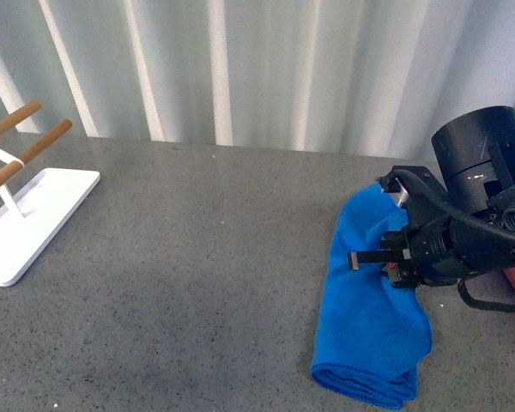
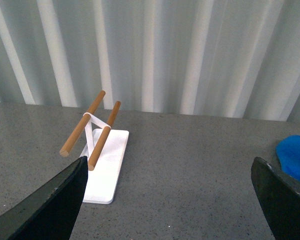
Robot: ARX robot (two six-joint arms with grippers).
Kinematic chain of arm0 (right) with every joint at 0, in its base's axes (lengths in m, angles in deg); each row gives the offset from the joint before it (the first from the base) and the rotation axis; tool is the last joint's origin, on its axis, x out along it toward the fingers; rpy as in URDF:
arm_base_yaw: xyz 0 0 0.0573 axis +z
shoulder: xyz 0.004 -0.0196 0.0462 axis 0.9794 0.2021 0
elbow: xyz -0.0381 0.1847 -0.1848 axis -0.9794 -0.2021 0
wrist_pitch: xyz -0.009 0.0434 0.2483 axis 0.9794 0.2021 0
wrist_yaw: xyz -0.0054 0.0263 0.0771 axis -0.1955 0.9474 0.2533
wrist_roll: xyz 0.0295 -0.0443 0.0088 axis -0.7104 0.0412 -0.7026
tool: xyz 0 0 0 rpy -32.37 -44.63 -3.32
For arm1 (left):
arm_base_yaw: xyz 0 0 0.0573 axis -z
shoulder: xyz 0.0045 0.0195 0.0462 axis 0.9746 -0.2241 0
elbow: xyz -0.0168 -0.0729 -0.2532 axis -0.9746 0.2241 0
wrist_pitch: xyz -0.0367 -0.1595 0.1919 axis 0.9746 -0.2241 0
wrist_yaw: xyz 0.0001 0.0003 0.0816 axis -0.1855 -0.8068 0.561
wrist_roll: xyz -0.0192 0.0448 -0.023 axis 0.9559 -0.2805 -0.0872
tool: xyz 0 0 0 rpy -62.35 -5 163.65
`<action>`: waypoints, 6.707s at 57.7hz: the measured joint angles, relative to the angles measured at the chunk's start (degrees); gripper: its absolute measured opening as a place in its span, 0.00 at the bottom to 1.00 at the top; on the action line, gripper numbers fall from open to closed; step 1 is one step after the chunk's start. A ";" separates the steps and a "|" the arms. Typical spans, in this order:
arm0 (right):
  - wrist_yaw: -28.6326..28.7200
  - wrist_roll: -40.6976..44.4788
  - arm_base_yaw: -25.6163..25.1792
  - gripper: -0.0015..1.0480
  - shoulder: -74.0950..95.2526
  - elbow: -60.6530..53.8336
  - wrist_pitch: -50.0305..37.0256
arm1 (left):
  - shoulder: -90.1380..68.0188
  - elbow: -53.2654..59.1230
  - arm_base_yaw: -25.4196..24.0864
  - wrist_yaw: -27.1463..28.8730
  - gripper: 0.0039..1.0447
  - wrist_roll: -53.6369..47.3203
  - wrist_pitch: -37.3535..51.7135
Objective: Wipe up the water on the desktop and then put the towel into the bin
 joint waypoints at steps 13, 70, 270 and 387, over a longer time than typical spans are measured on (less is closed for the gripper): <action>-4.57 1.51 -1.70 0.03 1.68 2.34 -0.33 | 0.00 0.00 0.00 0.00 0.94 0.00 0.00; 19.17 8.74 8.57 0.03 12.83 19.87 0.44 | 0.00 0.00 0.00 0.00 0.94 0.00 0.00; 14.14 42.47 -38.64 0.93 -12.46 7.76 23.37 | 0.00 0.00 0.00 0.00 0.94 0.00 0.00; -2.58 6.19 -11.50 0.03 -110.60 -58.82 -4.85 | 0.00 0.00 0.00 0.00 0.94 0.00 0.00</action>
